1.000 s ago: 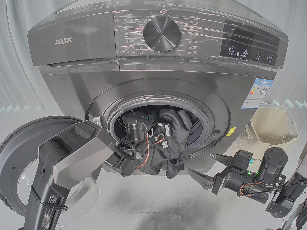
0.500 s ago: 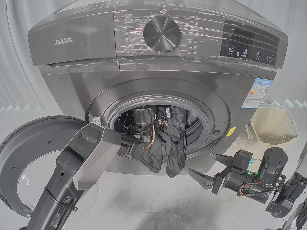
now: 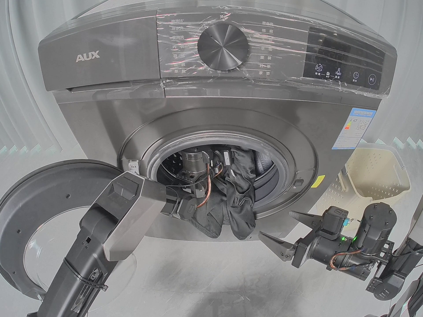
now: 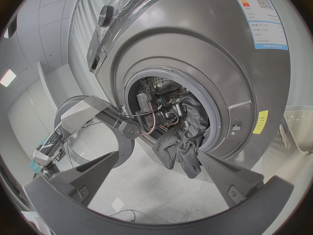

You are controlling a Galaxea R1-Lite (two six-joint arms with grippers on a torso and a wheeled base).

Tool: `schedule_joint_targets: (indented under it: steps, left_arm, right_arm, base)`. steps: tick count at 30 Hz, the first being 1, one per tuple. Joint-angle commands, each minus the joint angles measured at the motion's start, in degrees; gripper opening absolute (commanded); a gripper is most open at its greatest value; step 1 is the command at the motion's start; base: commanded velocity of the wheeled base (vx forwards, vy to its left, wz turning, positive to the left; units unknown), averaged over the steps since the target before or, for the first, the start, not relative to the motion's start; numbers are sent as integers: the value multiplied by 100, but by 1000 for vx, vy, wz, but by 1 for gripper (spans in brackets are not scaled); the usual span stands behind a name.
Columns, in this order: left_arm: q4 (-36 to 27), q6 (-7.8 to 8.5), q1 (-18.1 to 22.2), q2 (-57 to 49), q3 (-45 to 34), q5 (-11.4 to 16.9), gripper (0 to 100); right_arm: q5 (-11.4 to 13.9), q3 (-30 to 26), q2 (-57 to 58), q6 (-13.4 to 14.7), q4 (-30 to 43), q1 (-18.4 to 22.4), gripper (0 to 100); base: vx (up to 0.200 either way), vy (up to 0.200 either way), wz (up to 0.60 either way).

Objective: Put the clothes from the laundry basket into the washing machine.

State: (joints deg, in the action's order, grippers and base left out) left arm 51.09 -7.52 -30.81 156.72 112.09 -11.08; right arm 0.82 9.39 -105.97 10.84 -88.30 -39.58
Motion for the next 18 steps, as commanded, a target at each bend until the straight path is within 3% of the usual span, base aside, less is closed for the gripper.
schedule_joint_targets:
  steps: [1, 5, 13, 18]
  left_arm:
    - [-214, 23, -22, -678, -908, 9, 100]
    - [-301, 40, -48, -1232, -1761, 141, 100]
    - [-328, 58, -461, -2076, -3624, 906, 100]
    - [-319, 313, -558, -2058, -4073, 1047, 100]
  right_arm:
    - [6, 2, -2, 6, -3, 3, 100]
    - [6, 2, -2, 6, -3, -6, 100]
    - [6, 2, -11, 6, -3, -14, 100]
    - [6, -7, -11, 6, -3, -14, 100]
  base:
    - [0, 0, 0]
    - [0, 0, 0]
    - [0, 0, 0]
    - [0, 0, 0]
